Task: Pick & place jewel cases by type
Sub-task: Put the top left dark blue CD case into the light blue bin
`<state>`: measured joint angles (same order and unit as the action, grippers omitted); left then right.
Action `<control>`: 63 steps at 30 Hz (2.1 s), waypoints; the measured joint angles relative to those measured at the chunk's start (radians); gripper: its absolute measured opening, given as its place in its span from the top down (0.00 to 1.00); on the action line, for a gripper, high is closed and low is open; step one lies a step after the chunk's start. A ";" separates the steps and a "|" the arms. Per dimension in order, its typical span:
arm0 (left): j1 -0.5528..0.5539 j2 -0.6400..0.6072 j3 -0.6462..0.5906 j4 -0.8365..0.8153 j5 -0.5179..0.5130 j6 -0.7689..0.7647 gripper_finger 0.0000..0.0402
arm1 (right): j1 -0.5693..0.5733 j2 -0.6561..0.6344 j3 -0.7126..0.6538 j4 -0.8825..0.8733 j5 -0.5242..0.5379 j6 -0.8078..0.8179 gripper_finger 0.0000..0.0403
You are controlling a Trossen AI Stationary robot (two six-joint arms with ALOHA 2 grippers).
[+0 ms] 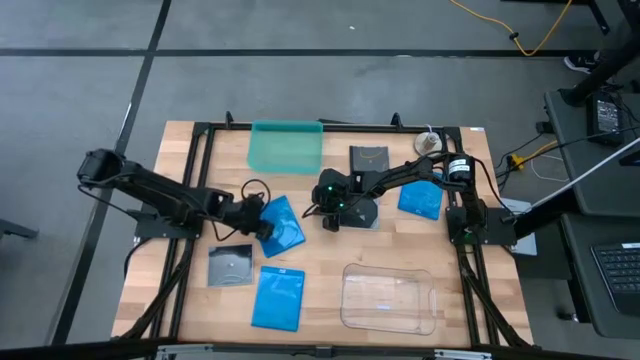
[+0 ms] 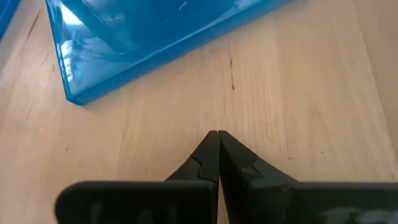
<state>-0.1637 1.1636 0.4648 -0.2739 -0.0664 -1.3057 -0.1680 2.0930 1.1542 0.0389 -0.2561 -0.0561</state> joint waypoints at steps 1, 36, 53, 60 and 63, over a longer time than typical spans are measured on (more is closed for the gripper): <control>-0.016 -0.011 0.000 -0.041 -0.010 -0.026 0.52 | 0.000 0.000 0.000 0.001 0.000 -0.004 0.98; 0.083 -0.050 -0.151 0.068 -0.100 -0.084 0.52 | 0.000 0.000 -0.001 0.011 -0.011 -0.033 0.98; 0.252 0.162 -0.150 0.437 0.010 0.102 0.52 | -0.029 0.000 0.000 -0.009 -0.048 -0.026 0.98; 0.274 0.123 -0.152 0.424 0.007 0.122 0.52 | -0.018 -0.009 0.000 -0.014 -0.028 -0.034 0.98; 0.274 0.120 -0.152 0.425 0.036 0.119 0.52 | -0.017 -0.009 0.000 -0.022 -0.028 -0.029 0.98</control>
<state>0.1104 1.2831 0.3130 0.1509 -0.0308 -1.1866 -0.1848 2.0842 1.1542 0.0164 -0.2844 -0.0848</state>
